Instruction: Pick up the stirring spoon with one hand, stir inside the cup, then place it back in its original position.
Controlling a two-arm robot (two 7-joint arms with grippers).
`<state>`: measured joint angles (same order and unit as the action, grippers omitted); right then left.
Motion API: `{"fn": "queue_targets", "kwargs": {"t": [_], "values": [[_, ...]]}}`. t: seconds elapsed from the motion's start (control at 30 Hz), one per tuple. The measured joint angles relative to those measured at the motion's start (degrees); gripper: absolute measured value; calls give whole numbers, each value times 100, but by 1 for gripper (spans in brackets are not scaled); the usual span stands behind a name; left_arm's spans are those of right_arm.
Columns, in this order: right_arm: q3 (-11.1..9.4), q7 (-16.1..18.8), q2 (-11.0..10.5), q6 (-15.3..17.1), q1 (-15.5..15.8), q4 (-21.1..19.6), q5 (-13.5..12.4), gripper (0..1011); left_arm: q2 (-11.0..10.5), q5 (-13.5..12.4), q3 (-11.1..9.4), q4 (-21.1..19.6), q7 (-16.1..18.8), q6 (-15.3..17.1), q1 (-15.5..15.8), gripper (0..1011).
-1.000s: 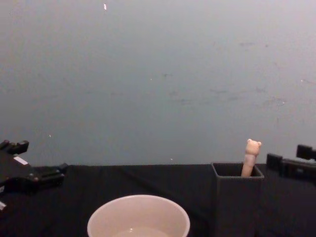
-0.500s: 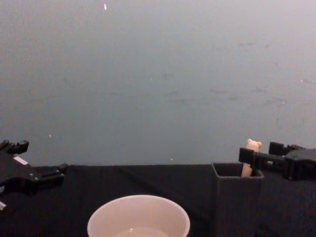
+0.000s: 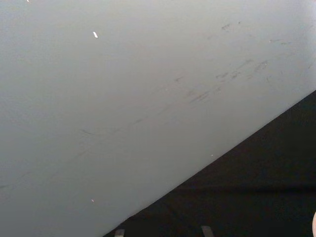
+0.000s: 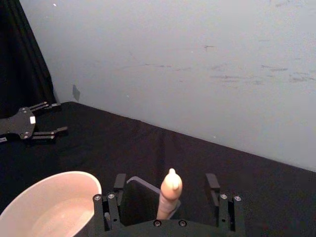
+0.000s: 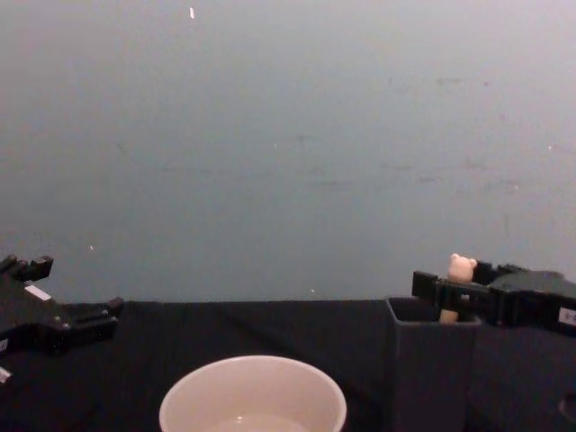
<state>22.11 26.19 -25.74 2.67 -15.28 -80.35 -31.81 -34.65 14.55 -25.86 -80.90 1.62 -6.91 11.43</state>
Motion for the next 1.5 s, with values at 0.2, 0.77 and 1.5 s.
{"fn": "queue_targets", "kwargs": {"t": [0.2, 0.77, 1.5], "values": [[-3, -2, -9, 0, 8, -9, -1, 1002, 0, 0, 0, 0, 0, 0, 0, 1001], [-13, -7, -24, -2, 31, -35, -20, 689, 0, 0, 0, 0, 0, 0, 0, 1001], [-16, -12, -30, -9, 37, -43, -30, 214, 0, 0, 0, 0, 0, 0, 0, 1001]]}}
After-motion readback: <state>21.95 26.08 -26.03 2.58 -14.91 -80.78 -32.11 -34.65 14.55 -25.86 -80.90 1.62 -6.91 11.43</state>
